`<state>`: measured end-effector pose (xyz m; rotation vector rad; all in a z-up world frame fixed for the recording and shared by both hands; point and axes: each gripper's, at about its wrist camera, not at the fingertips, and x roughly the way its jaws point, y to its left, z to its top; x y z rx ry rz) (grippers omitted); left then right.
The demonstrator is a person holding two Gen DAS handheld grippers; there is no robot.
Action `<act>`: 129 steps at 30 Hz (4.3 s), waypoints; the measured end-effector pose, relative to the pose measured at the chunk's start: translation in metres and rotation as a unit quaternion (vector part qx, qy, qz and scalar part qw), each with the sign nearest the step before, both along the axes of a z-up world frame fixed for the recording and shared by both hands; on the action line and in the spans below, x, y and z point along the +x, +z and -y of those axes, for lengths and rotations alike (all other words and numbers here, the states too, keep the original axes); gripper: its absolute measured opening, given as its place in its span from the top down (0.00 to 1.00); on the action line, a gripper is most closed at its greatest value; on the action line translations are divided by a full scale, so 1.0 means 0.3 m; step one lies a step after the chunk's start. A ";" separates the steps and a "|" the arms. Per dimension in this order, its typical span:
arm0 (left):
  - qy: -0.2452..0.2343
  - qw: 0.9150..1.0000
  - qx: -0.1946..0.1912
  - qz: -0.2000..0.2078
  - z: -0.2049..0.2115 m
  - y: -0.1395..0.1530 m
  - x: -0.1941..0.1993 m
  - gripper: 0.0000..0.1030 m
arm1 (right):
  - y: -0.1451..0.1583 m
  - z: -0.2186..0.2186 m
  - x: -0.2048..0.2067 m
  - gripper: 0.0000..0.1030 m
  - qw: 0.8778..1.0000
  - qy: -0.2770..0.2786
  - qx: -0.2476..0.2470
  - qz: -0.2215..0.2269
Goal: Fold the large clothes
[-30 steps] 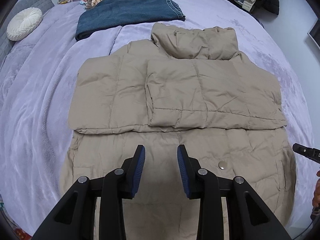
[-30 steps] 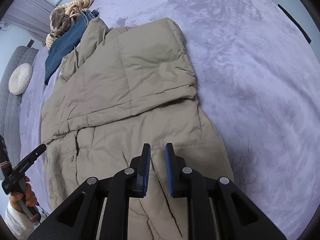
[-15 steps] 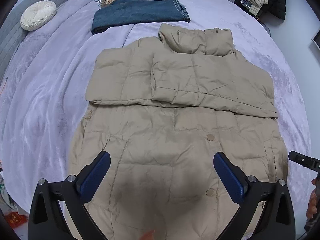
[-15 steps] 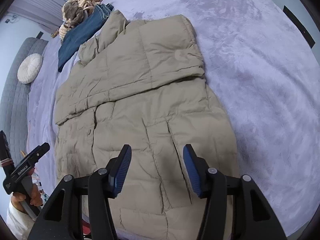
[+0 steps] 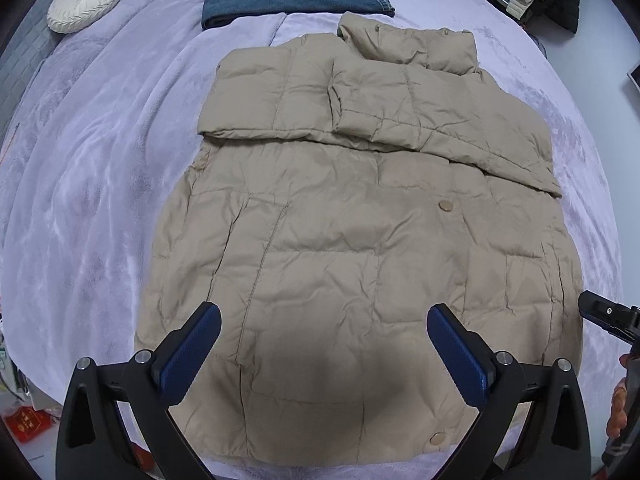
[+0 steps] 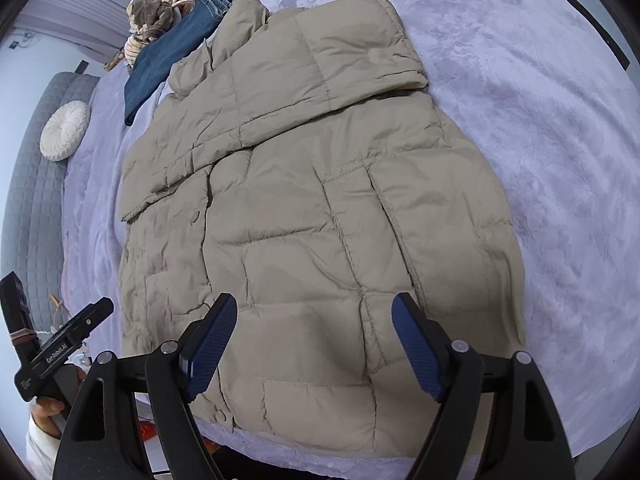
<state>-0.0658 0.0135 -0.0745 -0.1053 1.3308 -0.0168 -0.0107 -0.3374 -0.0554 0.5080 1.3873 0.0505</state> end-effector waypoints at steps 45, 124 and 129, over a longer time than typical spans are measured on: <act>0.112 0.979 -0.148 -0.082 -0.312 -0.237 -0.449 0.00 | -0.267 0.133 -0.534 0.18 0.952 -0.275 0.125 -0.056; 0.039 0.969 -0.135 0.205 -0.281 0.257 0.598 0.87 | 0.191 0.212 0.537 0.93 0.984 -0.065 0.096 0.137; 0.062 0.977 -0.105 0.175 -0.244 0.117 0.750 0.87 | 0.064 0.252 0.723 0.93 0.988 -0.071 0.096 0.098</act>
